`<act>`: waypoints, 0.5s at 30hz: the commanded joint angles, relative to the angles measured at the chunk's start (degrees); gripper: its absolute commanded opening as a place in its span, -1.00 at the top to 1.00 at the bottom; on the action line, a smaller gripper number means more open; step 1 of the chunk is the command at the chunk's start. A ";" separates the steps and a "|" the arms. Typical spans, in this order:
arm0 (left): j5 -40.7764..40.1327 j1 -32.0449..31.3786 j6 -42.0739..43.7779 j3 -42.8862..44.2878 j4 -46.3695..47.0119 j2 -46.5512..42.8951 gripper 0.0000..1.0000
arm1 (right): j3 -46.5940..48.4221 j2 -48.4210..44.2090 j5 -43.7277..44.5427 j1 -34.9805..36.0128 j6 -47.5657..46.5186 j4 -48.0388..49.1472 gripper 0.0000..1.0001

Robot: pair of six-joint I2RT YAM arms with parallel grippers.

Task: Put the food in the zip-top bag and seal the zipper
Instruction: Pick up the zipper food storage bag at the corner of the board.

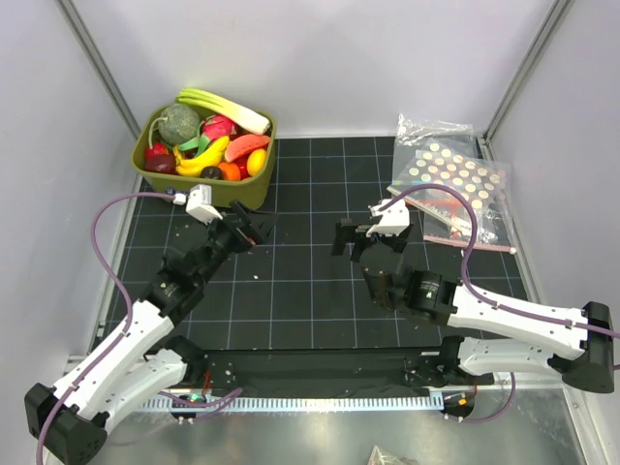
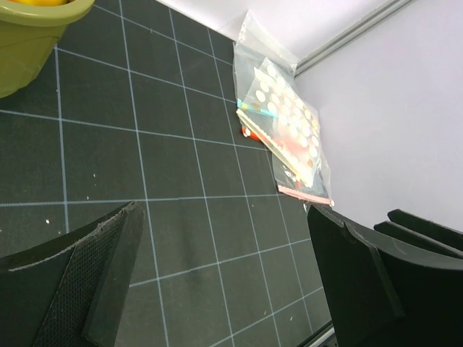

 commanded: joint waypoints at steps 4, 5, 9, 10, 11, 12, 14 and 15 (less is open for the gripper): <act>0.88 0.15 0.75 1.84 1.19 0.18 -0.99 | -1.78 -1.65 -7.53 -3.71 2.88 2.06 -0.99; 0.97 0.15 0.84 1.84 1.19 0.09 -0.99 | -3.27 -2.26 -10.69 -6.00 5.67 2.51 -0.99; -0.35 0.15 0.92 1.75 1.28 -0.61 -0.99 | -7.67 -5.86 -26.96 -21.82 13.16 3.48 -0.99; -0.53 0.15 0.92 1.84 1.19 -0.78 -0.99 | -8.11 -6.74 -30.11 -24.28 14.39 3.13 -0.99; -0.53 0.15 1.27 2.01 1.02 -0.96 -0.99 | -9.25 -7.45 -31.19 -29.53 17.18 2.78 -0.96; -0.70 0.15 1.28 2.02 0.75 -1.40 -0.99 | -9.96 -7.98 -33.46 -31.75 18.43 3.12 -0.94; -1.05 0.15 1.28 1.84 0.66 -1.84 -0.99 | -11.88 -8.07 -35.41 -38.94 21.42 4.26 -0.92; -1.23 0.06 1.28 1.75 0.75 -2.19 -1.00 | -12.33 -7.90 -36.37 -41.42 24.48 4.79 -0.91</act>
